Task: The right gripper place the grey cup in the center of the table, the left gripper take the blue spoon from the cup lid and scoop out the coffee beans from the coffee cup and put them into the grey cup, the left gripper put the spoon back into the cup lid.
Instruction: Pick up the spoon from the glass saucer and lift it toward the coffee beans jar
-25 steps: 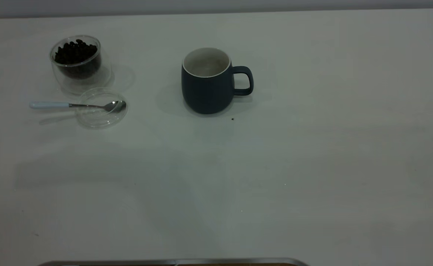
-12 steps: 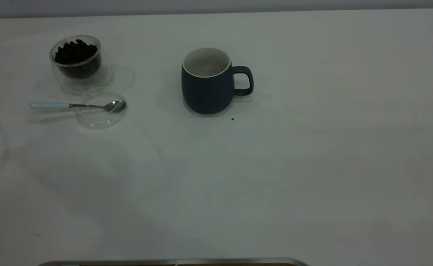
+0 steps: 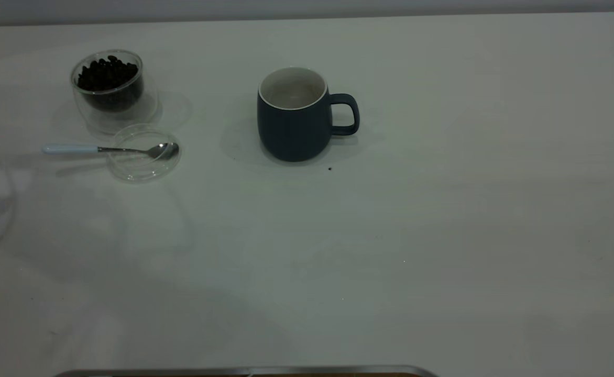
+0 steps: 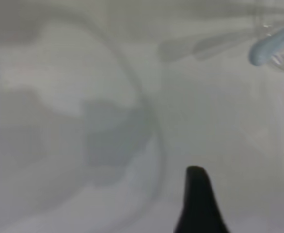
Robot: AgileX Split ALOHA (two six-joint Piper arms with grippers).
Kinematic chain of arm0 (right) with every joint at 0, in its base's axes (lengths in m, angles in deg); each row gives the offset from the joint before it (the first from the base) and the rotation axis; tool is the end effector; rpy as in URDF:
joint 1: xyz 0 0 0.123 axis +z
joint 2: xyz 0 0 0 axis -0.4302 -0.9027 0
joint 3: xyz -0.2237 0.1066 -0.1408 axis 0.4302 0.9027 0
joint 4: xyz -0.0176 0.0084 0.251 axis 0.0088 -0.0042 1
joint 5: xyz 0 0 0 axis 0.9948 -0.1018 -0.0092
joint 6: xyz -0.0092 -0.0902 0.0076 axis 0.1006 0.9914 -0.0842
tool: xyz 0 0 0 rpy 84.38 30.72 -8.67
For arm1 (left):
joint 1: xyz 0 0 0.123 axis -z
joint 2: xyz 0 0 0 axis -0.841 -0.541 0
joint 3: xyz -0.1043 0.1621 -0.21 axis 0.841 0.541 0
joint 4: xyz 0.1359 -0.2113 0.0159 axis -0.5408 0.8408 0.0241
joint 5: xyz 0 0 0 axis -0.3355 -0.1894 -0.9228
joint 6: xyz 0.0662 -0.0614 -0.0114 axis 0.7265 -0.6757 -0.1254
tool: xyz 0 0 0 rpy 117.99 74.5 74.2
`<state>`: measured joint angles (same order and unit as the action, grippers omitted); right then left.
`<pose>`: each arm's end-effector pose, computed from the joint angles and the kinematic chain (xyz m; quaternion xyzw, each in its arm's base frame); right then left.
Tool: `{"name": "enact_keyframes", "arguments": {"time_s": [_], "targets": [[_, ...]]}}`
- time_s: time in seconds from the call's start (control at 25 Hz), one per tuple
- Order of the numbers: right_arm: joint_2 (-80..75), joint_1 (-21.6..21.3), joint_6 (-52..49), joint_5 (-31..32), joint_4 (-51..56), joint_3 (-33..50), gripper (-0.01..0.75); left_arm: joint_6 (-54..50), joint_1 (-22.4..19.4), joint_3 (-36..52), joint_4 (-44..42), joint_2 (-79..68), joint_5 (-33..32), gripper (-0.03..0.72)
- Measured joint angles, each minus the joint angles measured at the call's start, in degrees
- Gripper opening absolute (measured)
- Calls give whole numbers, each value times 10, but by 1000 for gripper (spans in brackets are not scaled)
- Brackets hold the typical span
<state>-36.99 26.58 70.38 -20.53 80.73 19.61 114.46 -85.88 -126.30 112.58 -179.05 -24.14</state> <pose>-0.0074 0.0146 0.2675 -0.0950 0.8642 0.0493 0.4916 0.3373 0.1372 0.0650 -0.0453 0.9705 -0.1892 0.1425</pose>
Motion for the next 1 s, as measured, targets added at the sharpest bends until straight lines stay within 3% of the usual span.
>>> {"name": "enact_keyframes", "arguments": {"time_s": [0.2, 0.6, 1.0], "targets": [[0, 0, 0, 0, 0, 0, 451, 33, 0, -3, 53, -35, 21, 673], [0, 0, 0, 0, 0, 0, 451, 190, 0, -3, 193, -88, 4, 602], [0, 0, 0, 0, 0, 0, 451, 235, 37, -5, 243, -100, 6, 593]]}}
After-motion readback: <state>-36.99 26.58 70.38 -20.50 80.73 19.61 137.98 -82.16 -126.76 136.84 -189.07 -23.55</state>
